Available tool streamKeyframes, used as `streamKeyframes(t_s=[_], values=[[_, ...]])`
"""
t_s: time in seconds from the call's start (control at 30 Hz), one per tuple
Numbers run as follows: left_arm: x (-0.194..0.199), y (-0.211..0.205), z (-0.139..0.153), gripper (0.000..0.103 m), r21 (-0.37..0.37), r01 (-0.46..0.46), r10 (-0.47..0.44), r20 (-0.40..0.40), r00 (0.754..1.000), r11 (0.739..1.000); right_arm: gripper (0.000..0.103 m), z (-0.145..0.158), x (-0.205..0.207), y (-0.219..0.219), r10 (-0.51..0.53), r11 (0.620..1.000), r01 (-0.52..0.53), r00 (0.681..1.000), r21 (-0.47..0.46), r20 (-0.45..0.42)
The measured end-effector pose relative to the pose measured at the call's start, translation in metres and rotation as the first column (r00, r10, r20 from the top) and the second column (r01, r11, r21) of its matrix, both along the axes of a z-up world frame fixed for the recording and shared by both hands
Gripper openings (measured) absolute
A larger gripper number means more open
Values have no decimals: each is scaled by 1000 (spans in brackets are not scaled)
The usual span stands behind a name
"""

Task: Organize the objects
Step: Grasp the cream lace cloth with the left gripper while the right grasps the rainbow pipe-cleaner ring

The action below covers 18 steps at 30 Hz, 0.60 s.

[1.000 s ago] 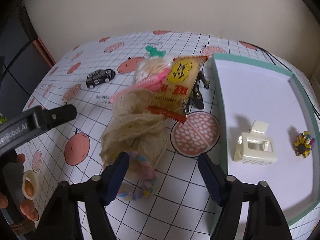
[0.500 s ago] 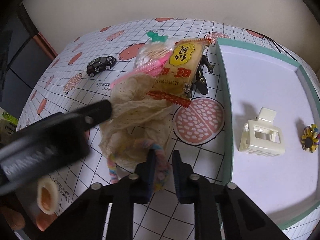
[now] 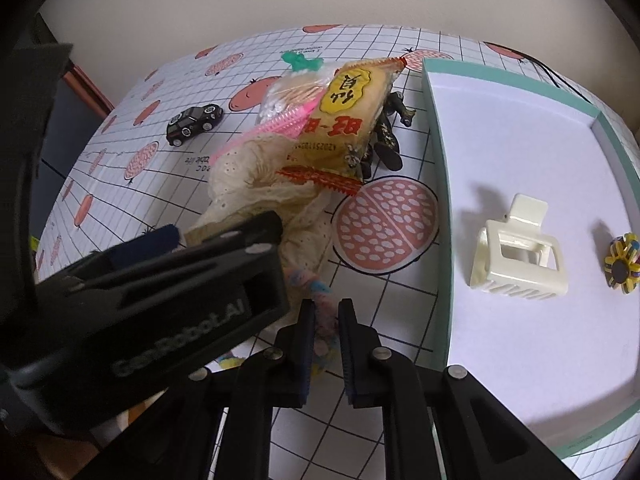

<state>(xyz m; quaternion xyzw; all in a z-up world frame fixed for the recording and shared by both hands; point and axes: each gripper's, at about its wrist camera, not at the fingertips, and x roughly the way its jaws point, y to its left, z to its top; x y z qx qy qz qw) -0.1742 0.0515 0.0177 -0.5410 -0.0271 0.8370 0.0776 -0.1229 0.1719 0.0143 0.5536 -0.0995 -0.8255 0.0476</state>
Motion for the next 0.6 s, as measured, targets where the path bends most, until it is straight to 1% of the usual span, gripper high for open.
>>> streamKeyframes(t_s=[0.1,0.17,0.2,0.23,0.27,0.3,0.33,0.4,0.43,0.5,0.6], values=[[0,1,-4,75,7,11,-11,7,1000,1000,14,0,0,1,-2,1000,2,1000,-5,1],[2,1,-4,72,6,17,-17,0,1000,1000,14,0,0,1,-3,1000,3,1000,-10,1],[2,2,-4,68,5,21,-21,-3,1000,1000,14,0,0,2,-3,1000,3,1000,-13,2],[3,2,-3,59,10,27,-26,-7,1000,1000,14,-1,-1,2,-3,1000,3,1000,-16,2],[3,1,-2,52,18,30,-29,-8,1000,999,14,-1,-1,2,-5,1000,5,1000,-23,3],[2,2,-2,37,12,31,-31,-7,999,999,14,-1,0,3,-5,1000,5,1000,-25,4],[2,4,-2,29,-23,35,-35,-10,999,999,14,-1,0,2,-5,1000,5,1000,-24,4],[4,6,0,24,-45,50,-51,-21,998,998,14,-1,-1,0,3,1000,-3,1000,-15,4],[4,6,1,17,-33,60,-60,-18,998,998,12,0,-1,-2,10,1000,-10,1000,-6,3],[5,4,3,13,-8,59,-59,-9,998,998,11,0,-1,-4,22,1000,-22,1000,8,3],[6,3,9,12,-1,59,-59,-15,998,998,11,1,1,-2,21,1000,-21,1000,6,1]])
